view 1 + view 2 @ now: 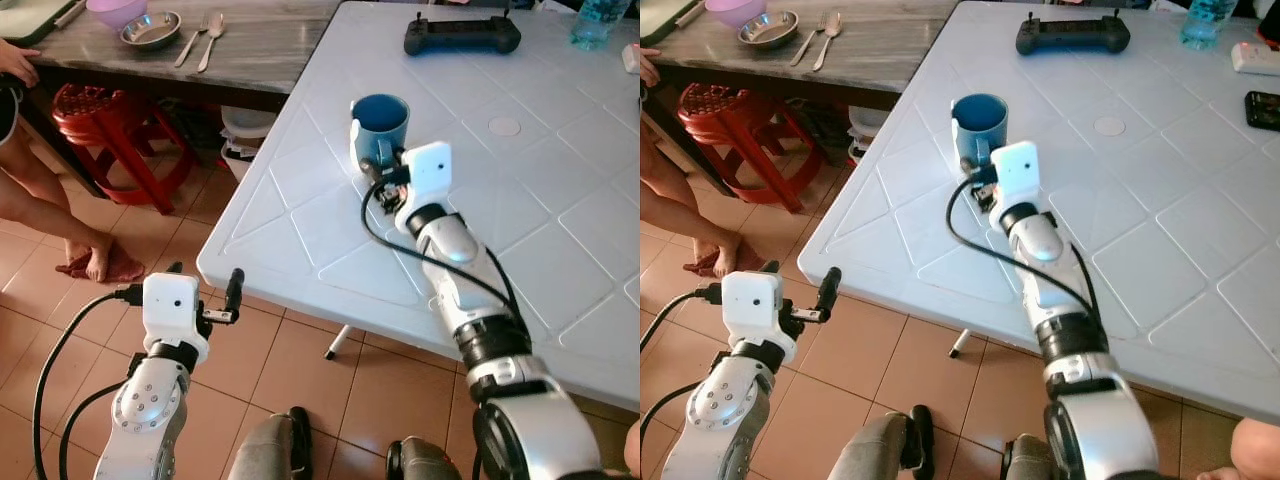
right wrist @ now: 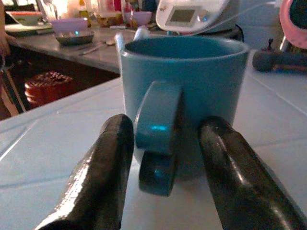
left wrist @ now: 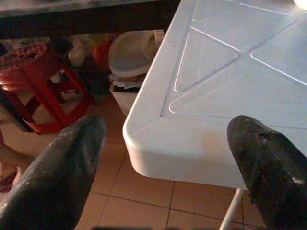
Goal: Setting the table
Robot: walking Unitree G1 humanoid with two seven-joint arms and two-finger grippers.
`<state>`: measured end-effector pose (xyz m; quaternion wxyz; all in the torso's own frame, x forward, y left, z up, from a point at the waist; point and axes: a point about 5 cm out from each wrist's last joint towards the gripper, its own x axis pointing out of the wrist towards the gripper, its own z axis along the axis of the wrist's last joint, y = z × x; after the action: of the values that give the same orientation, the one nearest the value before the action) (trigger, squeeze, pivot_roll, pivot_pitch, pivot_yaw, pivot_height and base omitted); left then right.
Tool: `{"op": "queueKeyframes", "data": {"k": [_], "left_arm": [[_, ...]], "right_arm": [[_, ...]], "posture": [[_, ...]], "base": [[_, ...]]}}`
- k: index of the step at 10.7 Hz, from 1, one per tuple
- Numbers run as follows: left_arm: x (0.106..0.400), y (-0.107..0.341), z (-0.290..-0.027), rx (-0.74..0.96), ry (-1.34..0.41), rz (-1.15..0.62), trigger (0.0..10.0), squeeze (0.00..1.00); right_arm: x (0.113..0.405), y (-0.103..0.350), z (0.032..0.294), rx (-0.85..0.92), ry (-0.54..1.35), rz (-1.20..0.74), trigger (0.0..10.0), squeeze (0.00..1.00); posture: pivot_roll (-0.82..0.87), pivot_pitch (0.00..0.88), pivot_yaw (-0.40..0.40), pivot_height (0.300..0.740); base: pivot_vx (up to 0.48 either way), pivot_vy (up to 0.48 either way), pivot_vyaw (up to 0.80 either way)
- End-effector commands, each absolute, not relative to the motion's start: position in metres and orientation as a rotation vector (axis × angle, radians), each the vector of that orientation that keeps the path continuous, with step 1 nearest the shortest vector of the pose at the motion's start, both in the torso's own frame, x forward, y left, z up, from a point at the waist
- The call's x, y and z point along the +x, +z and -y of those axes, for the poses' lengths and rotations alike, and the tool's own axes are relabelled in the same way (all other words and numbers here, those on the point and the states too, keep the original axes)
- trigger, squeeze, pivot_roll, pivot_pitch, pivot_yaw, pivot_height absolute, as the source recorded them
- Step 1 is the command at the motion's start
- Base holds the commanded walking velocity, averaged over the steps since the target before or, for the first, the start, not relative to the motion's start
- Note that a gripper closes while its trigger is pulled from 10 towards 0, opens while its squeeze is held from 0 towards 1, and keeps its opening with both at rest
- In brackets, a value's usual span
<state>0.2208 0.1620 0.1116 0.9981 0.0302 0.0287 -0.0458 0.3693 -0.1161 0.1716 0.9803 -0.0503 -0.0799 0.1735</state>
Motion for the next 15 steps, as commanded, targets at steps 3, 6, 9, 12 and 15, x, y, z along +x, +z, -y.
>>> {"op": "queueKeyframes", "data": {"k": [3,6,9,12,15], "left_arm": [[0.219,0.113,-0.165,0.066,-0.091,-0.062,10.0,0.0],[0.22,0.113,-0.165,0.067,-0.09,-0.062,10.0,0.0],[0.228,0.111,-0.16,0.044,-0.094,-0.057,10.0,0.0],[0.237,0.109,-0.156,0.027,-0.082,-0.051,10.0,0.0],[0.246,0.105,-0.158,0.012,-0.049,-0.041,10.0,0.0]], "right_arm": [[0.372,0.178,0.112,-0.085,0.374,0.203,0.0,0.0],[0.372,0.176,0.112,-0.081,0.37,0.207,0.0,0.0],[0.368,0.172,0.121,-0.084,0.339,0.214,0.0,0.0],[0.346,0.161,0.144,-0.045,0.18,0.231,0.0,0.0],[0.306,0.145,0.161,-0.046,0.087,0.217,0.0,0.0]], "posture": [[0.14,0.206,0.136,0.74],[0.14,0.205,0.135,0.74],[0.11,0.174,0.122,0.74],[0.09,0.107,0.095,0.74],[0.05,0.052,0.087,0.74]], "base": [[0.0,0.0,0.0],[0.0,0.0,0.0],[0.0,0.0,0.0],[0.0,0.16,0.0],[0.0,0.48,0.0]]}}
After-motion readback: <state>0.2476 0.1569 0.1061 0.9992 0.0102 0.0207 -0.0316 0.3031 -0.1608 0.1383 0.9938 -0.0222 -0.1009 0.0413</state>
